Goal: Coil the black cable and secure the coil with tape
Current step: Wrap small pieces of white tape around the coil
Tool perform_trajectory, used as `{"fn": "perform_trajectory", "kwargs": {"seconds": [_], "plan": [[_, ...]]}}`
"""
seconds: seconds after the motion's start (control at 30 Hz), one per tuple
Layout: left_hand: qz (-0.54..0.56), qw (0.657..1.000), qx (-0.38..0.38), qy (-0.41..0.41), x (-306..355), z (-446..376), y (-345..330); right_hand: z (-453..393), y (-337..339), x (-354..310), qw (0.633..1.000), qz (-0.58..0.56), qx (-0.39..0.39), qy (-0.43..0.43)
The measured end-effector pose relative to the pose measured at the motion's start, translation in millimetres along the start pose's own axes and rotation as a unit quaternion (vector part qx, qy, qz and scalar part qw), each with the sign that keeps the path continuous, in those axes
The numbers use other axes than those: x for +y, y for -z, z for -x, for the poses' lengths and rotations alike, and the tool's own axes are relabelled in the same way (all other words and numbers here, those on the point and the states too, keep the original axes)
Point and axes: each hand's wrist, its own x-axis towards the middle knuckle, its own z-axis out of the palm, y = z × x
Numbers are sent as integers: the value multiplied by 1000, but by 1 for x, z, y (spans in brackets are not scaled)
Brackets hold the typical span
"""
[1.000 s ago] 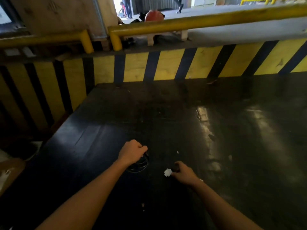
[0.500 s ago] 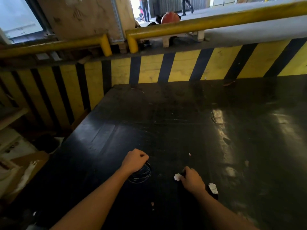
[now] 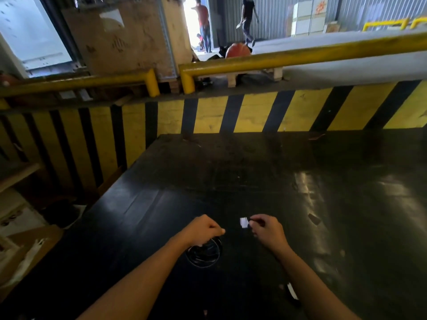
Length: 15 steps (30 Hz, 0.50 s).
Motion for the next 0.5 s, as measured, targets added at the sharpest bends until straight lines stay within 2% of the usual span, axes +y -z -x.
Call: {"fn": "perform_trajectory", "kwargs": {"seconds": [0.23,0.33,0.5], "plan": [[-9,994,25,-105,71,-18,28,-13,33,-63,993,-26,-27,115],[3,993,30,-118,91,-24,39,-13,43,-76,988,-16,-64,139],[35,990,6,-139,105,-33,51,-12,72,-89,976,-66,-118,171]]}}
